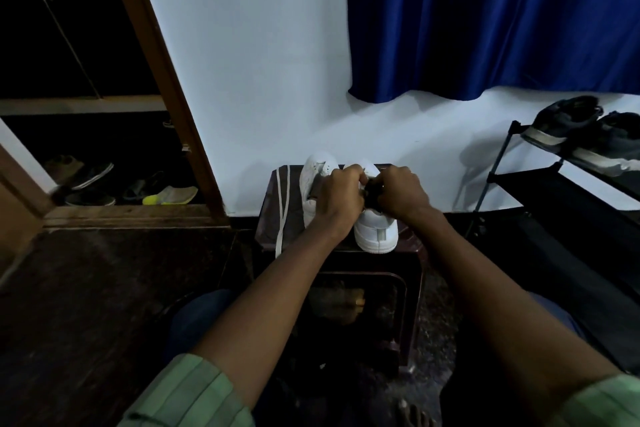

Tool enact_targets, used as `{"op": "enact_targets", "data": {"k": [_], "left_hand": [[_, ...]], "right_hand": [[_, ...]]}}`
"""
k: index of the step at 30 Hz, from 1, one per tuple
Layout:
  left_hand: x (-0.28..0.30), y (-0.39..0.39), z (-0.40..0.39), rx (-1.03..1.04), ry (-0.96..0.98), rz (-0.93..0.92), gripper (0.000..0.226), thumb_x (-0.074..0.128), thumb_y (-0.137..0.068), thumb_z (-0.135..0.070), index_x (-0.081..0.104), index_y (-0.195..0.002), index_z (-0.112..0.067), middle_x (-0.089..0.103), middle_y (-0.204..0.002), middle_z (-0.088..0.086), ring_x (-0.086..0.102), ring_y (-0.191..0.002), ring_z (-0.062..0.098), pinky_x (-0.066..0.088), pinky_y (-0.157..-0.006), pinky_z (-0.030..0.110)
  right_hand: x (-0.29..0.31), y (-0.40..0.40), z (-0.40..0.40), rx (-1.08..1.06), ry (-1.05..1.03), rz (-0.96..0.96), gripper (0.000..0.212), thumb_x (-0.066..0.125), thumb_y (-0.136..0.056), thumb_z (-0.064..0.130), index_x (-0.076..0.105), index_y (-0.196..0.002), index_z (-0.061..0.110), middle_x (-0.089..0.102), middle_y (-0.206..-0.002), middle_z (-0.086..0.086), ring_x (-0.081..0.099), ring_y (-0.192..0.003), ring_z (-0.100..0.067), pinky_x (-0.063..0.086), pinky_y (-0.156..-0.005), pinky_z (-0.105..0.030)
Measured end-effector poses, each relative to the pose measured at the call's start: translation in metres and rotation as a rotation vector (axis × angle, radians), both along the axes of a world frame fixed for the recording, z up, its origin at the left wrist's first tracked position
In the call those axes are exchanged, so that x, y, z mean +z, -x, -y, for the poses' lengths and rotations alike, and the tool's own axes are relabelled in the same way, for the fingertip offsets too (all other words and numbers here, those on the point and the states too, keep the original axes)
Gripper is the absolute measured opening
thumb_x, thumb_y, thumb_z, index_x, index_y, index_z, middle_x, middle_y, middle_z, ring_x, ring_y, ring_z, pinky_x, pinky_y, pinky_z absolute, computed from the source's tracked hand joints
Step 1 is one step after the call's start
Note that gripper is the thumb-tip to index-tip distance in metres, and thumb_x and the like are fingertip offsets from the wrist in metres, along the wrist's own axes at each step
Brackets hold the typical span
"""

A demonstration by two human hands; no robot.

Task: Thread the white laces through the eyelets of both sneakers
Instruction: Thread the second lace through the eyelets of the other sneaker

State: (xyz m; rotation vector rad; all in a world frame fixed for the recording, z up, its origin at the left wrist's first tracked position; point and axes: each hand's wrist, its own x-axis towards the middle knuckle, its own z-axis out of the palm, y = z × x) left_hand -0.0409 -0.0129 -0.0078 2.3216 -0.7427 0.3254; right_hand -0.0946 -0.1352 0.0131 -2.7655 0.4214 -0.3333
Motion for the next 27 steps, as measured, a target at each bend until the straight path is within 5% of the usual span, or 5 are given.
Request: {"op": "enact_targets", "data": {"k": [7,11,18,22,27], "left_hand": [[0.008,-0.029,-0.037,0.000,0.248,-0.083,0.005,0.077,-0.089,-0.018,0.078,-0.085,-0.022,0.071,-0.070,-0.012,0.063,-0.060,-0.011,0.050,-0.061,0.018],[0.009,-0.072,-0.074,0.292,0.320,-0.172,0.011,0.071,-0.086,-0.030,0.082,-0.084,-0.034,0.078,-0.083,-0.014,0.073,-0.082,0.008,0.058,-0.072,0.027],[-0.028,-0.112,-0.099,0.388,-0.195,-0.362,0.047,0.079,-0.085,-0.046,0.074,-0.113,-0.009,0.073,-0.113,0.015,0.069,-0.109,0.037,0.054,-0.079,0.038],[-0.032,-0.114,-0.092,0.337,-0.329,-0.267,0.039,0.056,-0.104,-0.035,0.058,-0.131,-0.006,0.065,-0.127,0.021,0.061,-0.121,0.042,0.052,-0.095,0.044],[-0.029,-0.126,-0.100,0.291,-0.412,-0.386,0.040,0.065,-0.098,-0.027,0.059,-0.129,-0.004,0.064,-0.131,0.021,0.061,-0.122,0.039,0.051,-0.092,0.039]], "right_hand": [[0.016,-0.014,-0.014,-0.062,-0.163,0.264,0.026,0.065,-0.069,0.008,0.080,-0.083,0.025,0.068,-0.077,0.003,0.064,-0.075,-0.022,0.046,-0.063,-0.028],[0.020,-0.047,-0.042,0.124,-0.136,0.241,0.030,0.064,-0.075,0.000,0.081,-0.088,0.020,0.077,-0.089,0.001,0.068,-0.084,-0.018,0.050,-0.072,-0.027],[0.009,-0.122,-0.093,0.273,0.023,-0.024,0.019,0.065,-0.081,0.011,0.078,-0.094,0.016,0.074,-0.098,-0.012,0.068,-0.097,-0.035,0.056,-0.087,-0.042],[0.006,-0.138,-0.107,0.249,0.057,-0.090,0.017,0.066,-0.087,0.013,0.073,-0.102,0.008,0.071,-0.103,-0.014,0.067,-0.098,-0.036,0.048,-0.083,-0.038],[-0.012,-0.130,-0.113,0.279,0.119,-0.087,0.022,0.061,-0.089,0.016,0.071,-0.107,0.009,0.071,-0.106,-0.016,0.063,-0.105,-0.039,0.046,-0.090,-0.041]]}}
